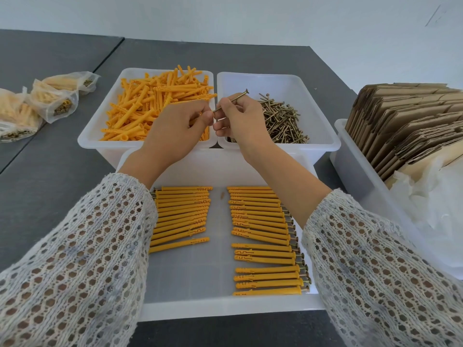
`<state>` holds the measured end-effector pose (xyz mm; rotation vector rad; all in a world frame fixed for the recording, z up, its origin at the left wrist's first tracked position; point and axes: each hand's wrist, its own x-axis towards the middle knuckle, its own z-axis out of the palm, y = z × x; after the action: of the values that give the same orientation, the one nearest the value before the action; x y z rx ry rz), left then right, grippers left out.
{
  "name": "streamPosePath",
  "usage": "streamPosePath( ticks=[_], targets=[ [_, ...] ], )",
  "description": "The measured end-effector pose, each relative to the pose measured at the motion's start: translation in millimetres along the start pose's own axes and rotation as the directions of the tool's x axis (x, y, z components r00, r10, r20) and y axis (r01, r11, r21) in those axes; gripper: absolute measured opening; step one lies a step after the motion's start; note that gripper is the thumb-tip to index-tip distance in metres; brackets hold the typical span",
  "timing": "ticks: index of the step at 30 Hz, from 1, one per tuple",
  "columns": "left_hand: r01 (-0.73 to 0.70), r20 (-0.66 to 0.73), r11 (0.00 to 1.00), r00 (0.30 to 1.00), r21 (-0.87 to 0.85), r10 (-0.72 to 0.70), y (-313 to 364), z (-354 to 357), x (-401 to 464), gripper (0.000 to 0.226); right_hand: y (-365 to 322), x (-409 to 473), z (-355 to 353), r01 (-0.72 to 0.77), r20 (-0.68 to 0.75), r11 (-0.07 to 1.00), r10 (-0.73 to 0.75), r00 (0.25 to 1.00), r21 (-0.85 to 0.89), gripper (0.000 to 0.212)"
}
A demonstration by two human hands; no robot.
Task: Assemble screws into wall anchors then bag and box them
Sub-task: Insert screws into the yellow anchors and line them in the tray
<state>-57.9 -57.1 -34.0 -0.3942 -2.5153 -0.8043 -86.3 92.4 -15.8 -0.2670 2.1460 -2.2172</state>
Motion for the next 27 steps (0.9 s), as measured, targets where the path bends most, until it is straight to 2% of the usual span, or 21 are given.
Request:
streamPosePath(
  ticks=[6, 10, 12, 16, 21, 24, 26, 27],
  targets=[
    [-0.010, -0.063, 0.989, 0.998, -0.147, 0.001, 1.6, -2.3, 2.9, 0.028, -2.6, -1.9, 1.1, 0.029, 0.098, 0.983, -0.011, 0.995, -0.179, 0.020],
    [0.043, -0.130, 0.935, 0.987, -0.351, -0.094, 5.3, -7.0, 9.0, 0.023, -4.2, -5.0, 3.0, 0.102, 0.152, 0.965, -0.066, 0.986, -0.244, 0.022],
    [0.091, -0.078, 0.870, 0.986, -0.485, -0.147, 7.0, -7.8, 10.9, 0.025, -4.1, -5.7, 3.4, 0.167, 0.172, 0.954, -0.127, 0.977, -0.248, 0.018],
    [0.224, 0.070, 0.672, 0.966, -0.706, -0.249, 8.4, -10.2, 11.6, 0.025, -2.6, -5.5, 2.8, 0.240, 0.210, 0.947, -0.196, 0.958, -0.214, 0.017],
    [0.312, 0.200, 0.562, 0.947, -0.766, -0.253, 8.0, -13.0, 12.3, 0.026, -4.4, -9.3, 4.2, 0.216, 0.265, 0.969, -0.179, 0.947, -0.118, 0.015],
    [0.381, 0.298, 0.491, 0.924, -0.784, -0.241, 8.5, -17.0, 13.6, 0.032, -8.2, -10.5, 4.2, 0.097, 0.370, 0.993, -0.066, 0.927, -0.066, 0.012],
    [0.439, 0.322, 0.382, 0.886, -0.813, -0.333, 8.0, -18.4, 15.3, 0.044, -12.1, -12.0, 0.9, -0.033, 0.533, 0.997, 0.064, 0.844, -0.067, 0.013],
    [0.449, 0.309, 0.305, 0.857, -0.840, -0.412, 6.6, -19.0, 16.4, 0.047, -13.2, -14.4, 0.2, -0.075, 0.627, 0.991, 0.128, 0.768, -0.110, 0.013]
  ],
)
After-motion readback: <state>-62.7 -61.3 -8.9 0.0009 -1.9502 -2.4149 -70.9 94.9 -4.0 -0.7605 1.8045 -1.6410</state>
